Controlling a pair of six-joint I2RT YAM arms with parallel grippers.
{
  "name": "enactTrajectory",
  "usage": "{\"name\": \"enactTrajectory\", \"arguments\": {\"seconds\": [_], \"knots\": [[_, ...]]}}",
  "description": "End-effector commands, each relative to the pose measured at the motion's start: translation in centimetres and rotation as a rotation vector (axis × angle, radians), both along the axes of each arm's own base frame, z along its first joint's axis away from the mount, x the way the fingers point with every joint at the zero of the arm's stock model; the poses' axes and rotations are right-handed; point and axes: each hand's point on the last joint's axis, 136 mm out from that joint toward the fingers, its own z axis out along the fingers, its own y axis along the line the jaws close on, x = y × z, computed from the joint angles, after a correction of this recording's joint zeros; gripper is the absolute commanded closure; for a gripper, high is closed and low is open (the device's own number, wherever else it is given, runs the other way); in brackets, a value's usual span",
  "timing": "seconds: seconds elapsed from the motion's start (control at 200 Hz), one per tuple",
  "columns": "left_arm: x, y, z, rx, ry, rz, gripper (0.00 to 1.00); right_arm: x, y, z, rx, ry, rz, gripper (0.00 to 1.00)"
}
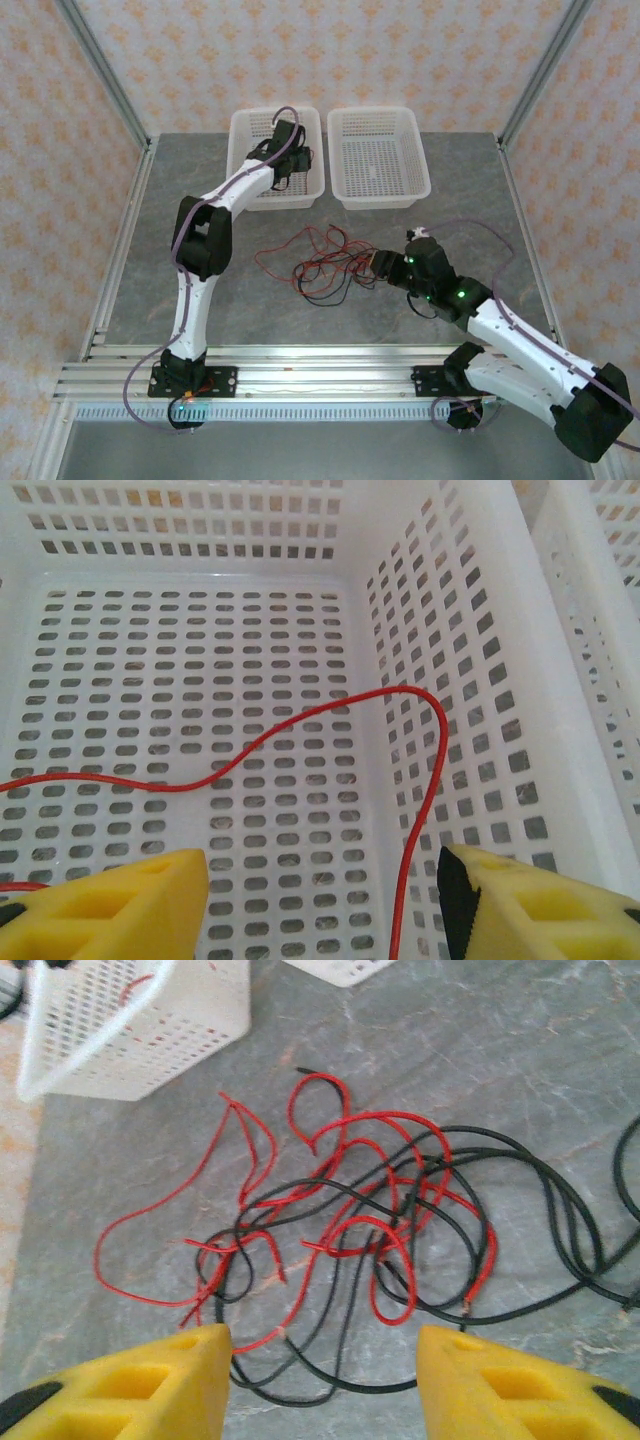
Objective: Untangle the cables
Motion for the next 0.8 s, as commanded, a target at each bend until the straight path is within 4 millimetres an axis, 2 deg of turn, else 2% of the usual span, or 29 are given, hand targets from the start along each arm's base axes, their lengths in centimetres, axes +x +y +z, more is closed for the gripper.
{"name": "enactTrajectory", "arguments": {"seconds": [0.0,0.105,0.235,0.24,0.285,0.37,0.455,0.576,0.641,0.671,0.796], "knots": [[-1.2,0.8,6.1,0.043,-0.051,-0.004,0.37,0.4,-1.3,-0.4,-0.085,0.013,-0.048,0.48],[-2.8,1.8,9.0,0.095,-0.077,0.017,0.37,0.5,-2.0,-1.4,-0.129,0.048,-0.087,0.48],[-5.9,2.0,13.5,0.082,-0.155,0.02,0.37,1.0,-2.5,-2.3,-0.132,0.081,-0.16,0.46],[-6.1,2.1,14.2,0.078,-0.167,0.021,0.37,1.0,-2.6,-2.4,-0.131,0.082,-0.163,0.46],[-7.7,2.0,16.1,0.056,-0.205,0.016,0.37,1.2,-2.5,-2.6,-0.115,0.092,-0.182,0.46],[-10.4,1.5,17.6,0.018,-0.237,0.006,0.37,1.7,-1.1,-2.7,-0.071,0.093,-0.15,0.46],[-13.1,1.0,17.5,-0.016,-0.231,-0.005,0.37,2.2,0.4,-2.6,-0.071,0.101,-0.079,0.51],[-16.7,0.3,15.6,-0.064,-0.209,-0.024,0.38,2.4,1.6,-2.8,-0.133,0.12,0.014,0.57],[-18.5,0.0,14.5,-0.102,-0.197,-0.036,0.38,2.4,1.6,-3.0,-0.169,0.134,0.034,0.58],[-19.2,0.1,14.0,-0.117,-0.191,-0.035,0.38,2.4,1.4,-3.8,-0.197,0.156,0.037,0.57],[-21.6,0.6,12.5,-0.166,-0.179,-0.031,0.39,2.7,1.3,-5.0,-0.246,0.176,0.041,0.58]]}}
